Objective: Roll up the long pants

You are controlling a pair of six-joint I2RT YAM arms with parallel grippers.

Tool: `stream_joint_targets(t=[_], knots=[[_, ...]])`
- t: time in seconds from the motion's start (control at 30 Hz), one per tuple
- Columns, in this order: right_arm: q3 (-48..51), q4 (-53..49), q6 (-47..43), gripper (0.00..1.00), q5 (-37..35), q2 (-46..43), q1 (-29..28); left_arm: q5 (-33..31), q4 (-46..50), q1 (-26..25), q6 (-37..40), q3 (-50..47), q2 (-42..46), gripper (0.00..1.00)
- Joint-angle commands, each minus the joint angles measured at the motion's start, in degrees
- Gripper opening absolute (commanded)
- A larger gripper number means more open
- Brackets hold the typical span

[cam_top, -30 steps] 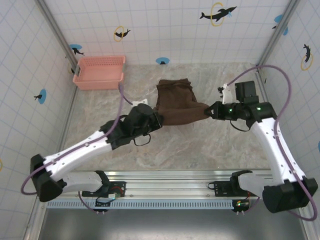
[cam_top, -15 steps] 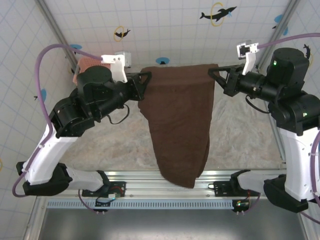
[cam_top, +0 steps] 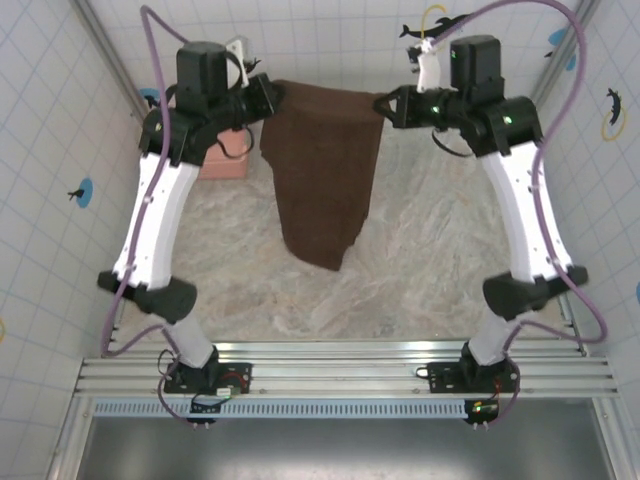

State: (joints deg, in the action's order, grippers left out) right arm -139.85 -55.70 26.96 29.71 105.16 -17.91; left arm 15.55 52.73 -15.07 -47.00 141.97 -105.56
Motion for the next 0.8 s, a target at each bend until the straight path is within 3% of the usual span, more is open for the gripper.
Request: stream_joint_targets(t=[0.0, 0.07, 0.2, 0.37, 0.47, 0.57, 0.67, 0.77], knots=[[-18.75, -0.54, 4.63, 0.0, 2.29, 10.17, 4.73, 7.5, -5.42, 7.27, -4.49, 18.23, -8.78, 0.0], [-29.28, 0.3, 9.45, 0.0, 4.5, 17.05, 7.14, 10.04, -10.52, 10.9, -8.3, 18.82, -9.37, 0.0], [-23.15, -2.62, 7.27, 0.0, 4.56, 15.32, 8.97, 9.65, -13.11, 13.22, -5.82, 4.44, -1.09, 0.0], [12.07, 1.47, -0.17, 0.0, 2.27, 2.59, 4.88, 9.8, -25.36, 12.78, -5.09, -35.86, 15.97, 0.0], [34.47, 5.87, -0.68, 0.0, -0.56, -3.19, 1.63, 10.91, -31.93, 12.05, -7.38, -58.66, 23.82, 0.0], [59.96, 16.58, 2.72, 0.0, -1.23, -8.45, -1.45, 9.63, -33.21, 9.43, -6.23, -77.02, 28.34, 0.0], [76.87, 24.03, 5.56, 0.0, -2.07, -10.24, -3.88, 10.07, -36.42, 7.25, -7.91, -90.83, 30.03, 0.0], [86.03, 27.07, 6.78, 0.0, -2.78, -11.44, -6.06, 8.86, -36.01, 5.01, -8.15, -98.52, 32.11, 0.0]])
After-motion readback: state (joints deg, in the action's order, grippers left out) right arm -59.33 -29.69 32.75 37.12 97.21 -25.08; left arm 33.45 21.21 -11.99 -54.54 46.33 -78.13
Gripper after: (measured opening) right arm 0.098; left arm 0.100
